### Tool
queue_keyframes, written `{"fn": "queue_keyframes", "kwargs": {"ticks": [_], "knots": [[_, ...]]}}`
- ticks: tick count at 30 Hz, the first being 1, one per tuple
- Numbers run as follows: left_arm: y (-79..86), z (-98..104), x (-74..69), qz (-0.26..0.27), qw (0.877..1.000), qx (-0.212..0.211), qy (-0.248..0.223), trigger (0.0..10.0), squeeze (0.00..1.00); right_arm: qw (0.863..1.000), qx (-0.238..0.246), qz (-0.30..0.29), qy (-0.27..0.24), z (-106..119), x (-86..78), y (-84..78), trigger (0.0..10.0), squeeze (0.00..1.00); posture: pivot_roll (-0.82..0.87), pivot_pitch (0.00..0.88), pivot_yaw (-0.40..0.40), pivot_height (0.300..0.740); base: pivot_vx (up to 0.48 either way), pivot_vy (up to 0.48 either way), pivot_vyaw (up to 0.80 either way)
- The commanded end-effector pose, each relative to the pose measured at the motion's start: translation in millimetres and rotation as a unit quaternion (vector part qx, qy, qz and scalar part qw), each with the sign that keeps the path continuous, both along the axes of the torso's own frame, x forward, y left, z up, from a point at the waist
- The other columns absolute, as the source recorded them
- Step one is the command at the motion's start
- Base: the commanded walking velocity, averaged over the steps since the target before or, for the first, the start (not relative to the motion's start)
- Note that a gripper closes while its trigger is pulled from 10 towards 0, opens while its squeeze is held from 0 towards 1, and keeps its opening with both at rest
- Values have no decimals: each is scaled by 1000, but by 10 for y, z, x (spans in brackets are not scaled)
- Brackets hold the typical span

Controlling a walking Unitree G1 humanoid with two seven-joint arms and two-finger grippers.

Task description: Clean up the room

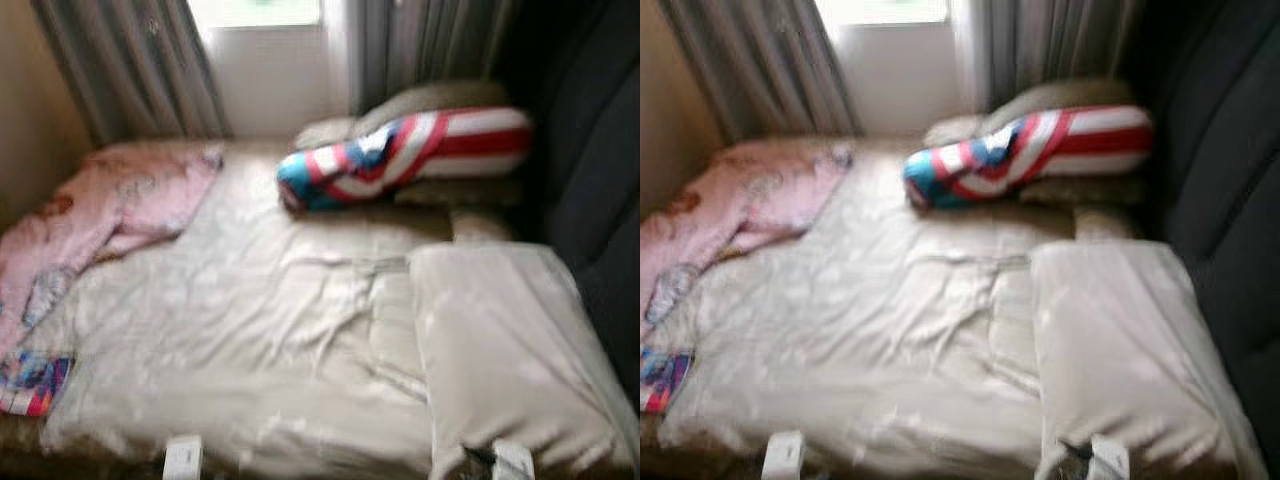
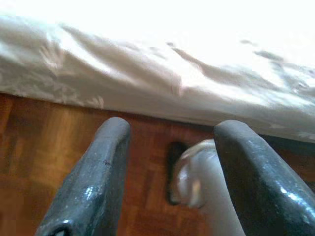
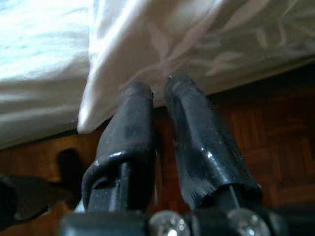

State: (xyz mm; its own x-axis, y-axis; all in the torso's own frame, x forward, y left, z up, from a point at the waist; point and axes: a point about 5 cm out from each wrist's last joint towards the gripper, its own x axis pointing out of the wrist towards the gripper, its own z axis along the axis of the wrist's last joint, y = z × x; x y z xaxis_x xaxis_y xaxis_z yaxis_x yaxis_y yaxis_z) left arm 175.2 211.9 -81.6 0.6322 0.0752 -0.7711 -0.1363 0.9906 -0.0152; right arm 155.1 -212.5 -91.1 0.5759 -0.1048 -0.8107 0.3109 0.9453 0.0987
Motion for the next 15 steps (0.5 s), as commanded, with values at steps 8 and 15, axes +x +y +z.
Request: {"fn": "queue_keyframes", "kwargs": {"ticks": [8,15], "knots": [[91,-15,-67,2,1000,15,14,10000,0,1000,11,21,-8,8,67,120,10000,0,35,0,3,740,0,480,0],[80,-30,-92,4,1000,14,19,10000,0,1000,12,10,-6,5,29,45,10000,0,41,0,0,740,0,480,445]]}}
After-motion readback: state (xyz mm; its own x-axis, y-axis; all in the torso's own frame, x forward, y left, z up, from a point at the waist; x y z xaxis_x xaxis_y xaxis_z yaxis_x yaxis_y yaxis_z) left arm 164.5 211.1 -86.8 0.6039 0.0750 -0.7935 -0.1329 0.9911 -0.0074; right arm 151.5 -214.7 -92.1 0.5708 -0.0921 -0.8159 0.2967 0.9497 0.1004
